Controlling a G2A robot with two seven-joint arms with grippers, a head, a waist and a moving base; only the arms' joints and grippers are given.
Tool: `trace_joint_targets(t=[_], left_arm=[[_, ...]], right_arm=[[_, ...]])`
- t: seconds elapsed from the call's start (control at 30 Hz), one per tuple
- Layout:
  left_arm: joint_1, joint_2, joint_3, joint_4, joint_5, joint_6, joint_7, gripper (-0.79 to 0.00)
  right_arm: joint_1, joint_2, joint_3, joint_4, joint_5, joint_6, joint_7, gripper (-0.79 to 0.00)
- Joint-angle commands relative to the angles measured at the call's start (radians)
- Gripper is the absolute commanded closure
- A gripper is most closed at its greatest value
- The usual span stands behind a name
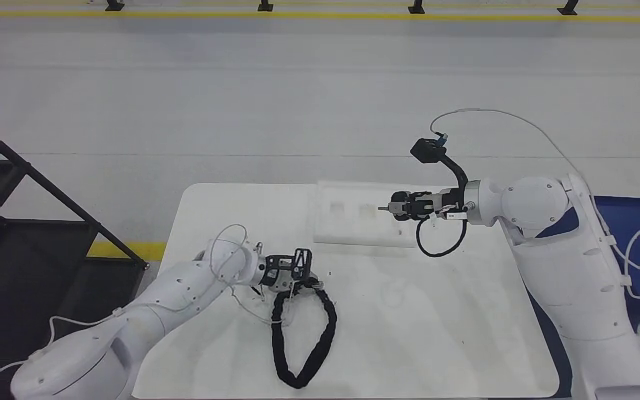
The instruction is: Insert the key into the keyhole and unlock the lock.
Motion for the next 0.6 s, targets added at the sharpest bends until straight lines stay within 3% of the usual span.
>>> trace_joint_targets(t=[0.0, 0.3, 0.57], left_arm=[[-0.004, 0.001, -0.012, -0.011, -0.009, -0.009, 0.006, 0.000], [-0.039, 0.031, -0.090, -0.122, -0.013, -0.066, 0.040, 0.000], [-0.031, 0.055, -0.175, -0.242, -0.054, -0.037, -0.016, 0.000]], right_arm=[[0.000, 0.000, 0.000, 0.000, 0.000, 0.000, 0.000, 0.000], [-0.012, 0.000, -0.006, -0.002, 0.006, 0.003, -0.005, 0.000], [-0.025, 0.007, -0.026, -0.032, 0.043, 0.087, 0.087, 0.000]])
